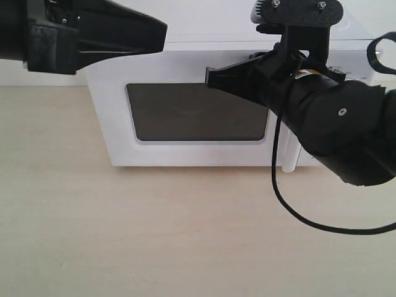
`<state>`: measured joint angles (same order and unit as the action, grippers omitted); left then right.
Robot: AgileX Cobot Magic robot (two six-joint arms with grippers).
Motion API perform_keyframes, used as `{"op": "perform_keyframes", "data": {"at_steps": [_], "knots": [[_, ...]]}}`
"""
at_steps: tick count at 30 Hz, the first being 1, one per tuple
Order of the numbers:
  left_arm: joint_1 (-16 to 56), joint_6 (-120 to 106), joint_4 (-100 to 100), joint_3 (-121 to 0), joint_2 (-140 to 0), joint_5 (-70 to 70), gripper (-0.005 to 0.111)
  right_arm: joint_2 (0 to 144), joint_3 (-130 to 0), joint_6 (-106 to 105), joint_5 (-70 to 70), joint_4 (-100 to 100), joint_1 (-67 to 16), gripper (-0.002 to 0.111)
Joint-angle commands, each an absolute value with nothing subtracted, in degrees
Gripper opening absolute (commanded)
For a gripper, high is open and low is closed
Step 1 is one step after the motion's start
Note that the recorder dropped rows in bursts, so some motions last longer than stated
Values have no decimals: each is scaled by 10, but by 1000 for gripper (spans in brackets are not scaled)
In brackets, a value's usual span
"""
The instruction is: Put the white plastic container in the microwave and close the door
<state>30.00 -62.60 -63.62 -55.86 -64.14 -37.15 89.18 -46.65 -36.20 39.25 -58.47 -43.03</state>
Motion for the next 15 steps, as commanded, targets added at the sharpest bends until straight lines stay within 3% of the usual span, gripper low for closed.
{"op": "perform_keyframes", "data": {"at_steps": [1, 8, 15], "knots": [[305, -621, -634, -562, -637, -375, 4, 871, -474, -381, 388, -596, -418, 0], [305, -621, -634, -562, -637, -375, 4, 796, -473, -484, 332, -656, -418, 0], [305, -611, -636, -562, -619, -375, 4, 690, -469, -767, 225, -886, -418, 0]]}}
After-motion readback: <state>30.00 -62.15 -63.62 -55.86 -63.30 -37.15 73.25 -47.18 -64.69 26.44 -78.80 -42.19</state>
